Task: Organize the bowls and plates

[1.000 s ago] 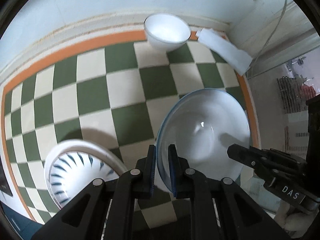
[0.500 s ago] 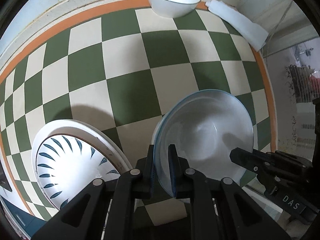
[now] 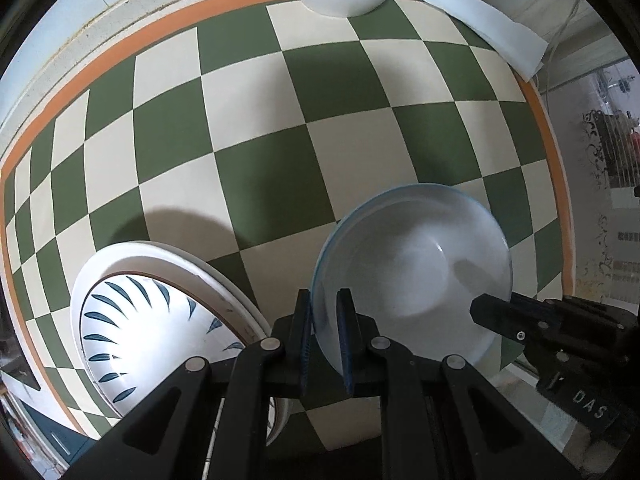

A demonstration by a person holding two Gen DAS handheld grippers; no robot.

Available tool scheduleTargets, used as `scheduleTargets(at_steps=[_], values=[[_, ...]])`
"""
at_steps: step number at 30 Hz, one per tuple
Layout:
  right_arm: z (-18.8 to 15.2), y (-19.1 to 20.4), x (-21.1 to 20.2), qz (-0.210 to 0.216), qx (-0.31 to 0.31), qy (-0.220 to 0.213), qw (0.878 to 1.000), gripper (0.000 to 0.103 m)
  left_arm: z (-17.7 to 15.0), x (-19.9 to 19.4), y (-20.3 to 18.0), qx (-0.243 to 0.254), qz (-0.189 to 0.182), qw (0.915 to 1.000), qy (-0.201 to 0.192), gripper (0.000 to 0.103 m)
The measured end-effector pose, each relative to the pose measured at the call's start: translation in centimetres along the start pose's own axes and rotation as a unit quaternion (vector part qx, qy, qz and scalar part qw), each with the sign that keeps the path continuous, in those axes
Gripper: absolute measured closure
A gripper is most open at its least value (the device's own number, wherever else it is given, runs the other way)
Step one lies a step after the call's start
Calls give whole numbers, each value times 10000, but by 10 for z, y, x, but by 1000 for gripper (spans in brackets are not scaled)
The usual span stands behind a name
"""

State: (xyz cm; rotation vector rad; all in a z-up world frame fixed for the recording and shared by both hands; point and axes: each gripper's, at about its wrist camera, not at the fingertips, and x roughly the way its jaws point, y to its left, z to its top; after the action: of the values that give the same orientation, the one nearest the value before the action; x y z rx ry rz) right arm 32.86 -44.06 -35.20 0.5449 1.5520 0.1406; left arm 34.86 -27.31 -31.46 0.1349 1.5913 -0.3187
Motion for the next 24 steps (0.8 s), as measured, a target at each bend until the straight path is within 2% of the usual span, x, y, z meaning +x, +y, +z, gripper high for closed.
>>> scheduleTargets(at_steps=[7,12,13,14,16,20,24], values=[[6,-1,-7,155,19,116,9998,87,2,-13,3,-40,-75,10000,-49,92],[28,-3,-47,399,45,-199,9990,86,18,-58,10,-125,-185,9986,-470,91],[34,-4,-54,418,46,-263,9988,80,25,-66,12,-180,-243,9980,-559,90],[47,-4,-66,450,76,-425,9981,75,35,-72,14,-228,-286,9973,-638,87],[66,-5,-81,545,87,-686,9961,61,62,-79,19,-343,-307,9959,-776,86],[134,-6,-93,645,111,-1191,9907,60,123,-74,37,-652,-390,9932,-878,86],[197,-6,-80,536,78,-1343,9895,60,181,-55,53,-998,-474,9905,-821,86]])
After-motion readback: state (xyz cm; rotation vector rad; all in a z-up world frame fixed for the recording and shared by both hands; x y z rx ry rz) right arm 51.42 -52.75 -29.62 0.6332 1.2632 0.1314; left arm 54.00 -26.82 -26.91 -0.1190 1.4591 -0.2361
